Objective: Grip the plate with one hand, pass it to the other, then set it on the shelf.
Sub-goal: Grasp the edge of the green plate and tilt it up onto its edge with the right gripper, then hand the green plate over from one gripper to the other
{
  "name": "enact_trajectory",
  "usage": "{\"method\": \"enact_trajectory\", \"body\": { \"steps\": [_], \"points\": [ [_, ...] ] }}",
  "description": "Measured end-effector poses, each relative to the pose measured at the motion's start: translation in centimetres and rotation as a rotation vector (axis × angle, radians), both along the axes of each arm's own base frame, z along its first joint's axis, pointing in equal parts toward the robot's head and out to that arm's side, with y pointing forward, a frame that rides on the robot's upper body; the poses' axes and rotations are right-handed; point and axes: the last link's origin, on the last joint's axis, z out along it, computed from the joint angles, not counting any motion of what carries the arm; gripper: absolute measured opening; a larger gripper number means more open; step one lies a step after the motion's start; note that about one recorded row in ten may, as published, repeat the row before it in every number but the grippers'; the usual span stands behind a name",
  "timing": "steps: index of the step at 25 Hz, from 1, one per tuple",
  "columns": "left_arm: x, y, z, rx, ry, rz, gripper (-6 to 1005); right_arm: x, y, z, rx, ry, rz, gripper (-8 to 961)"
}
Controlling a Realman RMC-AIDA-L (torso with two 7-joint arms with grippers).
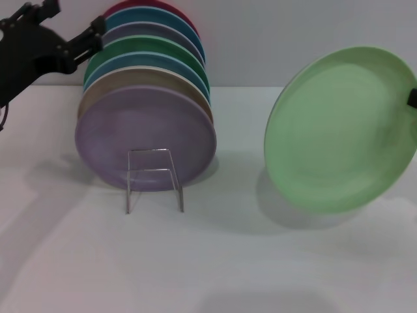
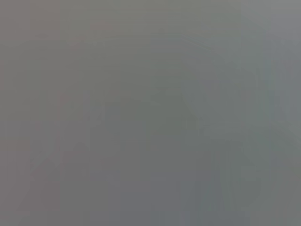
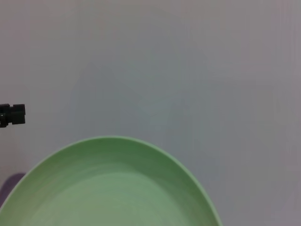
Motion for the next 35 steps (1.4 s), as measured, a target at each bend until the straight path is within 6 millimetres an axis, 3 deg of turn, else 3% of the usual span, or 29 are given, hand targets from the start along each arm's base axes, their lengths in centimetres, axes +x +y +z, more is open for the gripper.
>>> {"method": "enact_trajectory", "body": {
  "steps": [1, 2, 9, 14, 19, 31, 35],
  "points": [
    [1.7, -0.4, 0.1, -0.032, 0.014, -0.001, 771, 0.1, 0.0, 0.2, 0.011, -0.005, -0.002, 18],
    [1.7, -0.4, 0.1, -0.032, 0.014, -0.001, 771, 0.1, 0.0, 0.2, 0.011, -0.005, -0.002, 18],
    [6.9, -2.5, -0.1, -0.102, 0.146, 0.044, 770, 0.3, 0.2, 0.9, 0.036, -0.032, -0.001, 17],
    [9.1, -3.3, -0.7, -0.136, 0.255, 0.09, 769, 0.3, 0.2, 0.7, 0.031, -0.043, 0.005, 17],
    [10.4, -3.6, -1.0, -0.234, 0.289, 0.061, 768, 0.4, 0.1, 0.7, 0.033, -0.059, 0.016, 18],
    [11.0, -4.5, -1.5, -0.31, 0.302, -0.021, 766, 0.3, -0.4, 0.4, 0.043, -0.1, 0.069, 19],
    [11.7, -5.0, -2.6, -0.36, 0.293, -0.053, 766, 0.0, -0.1, 0.1, 0.048, -0.118, 0.098, 19]
  ]
}}
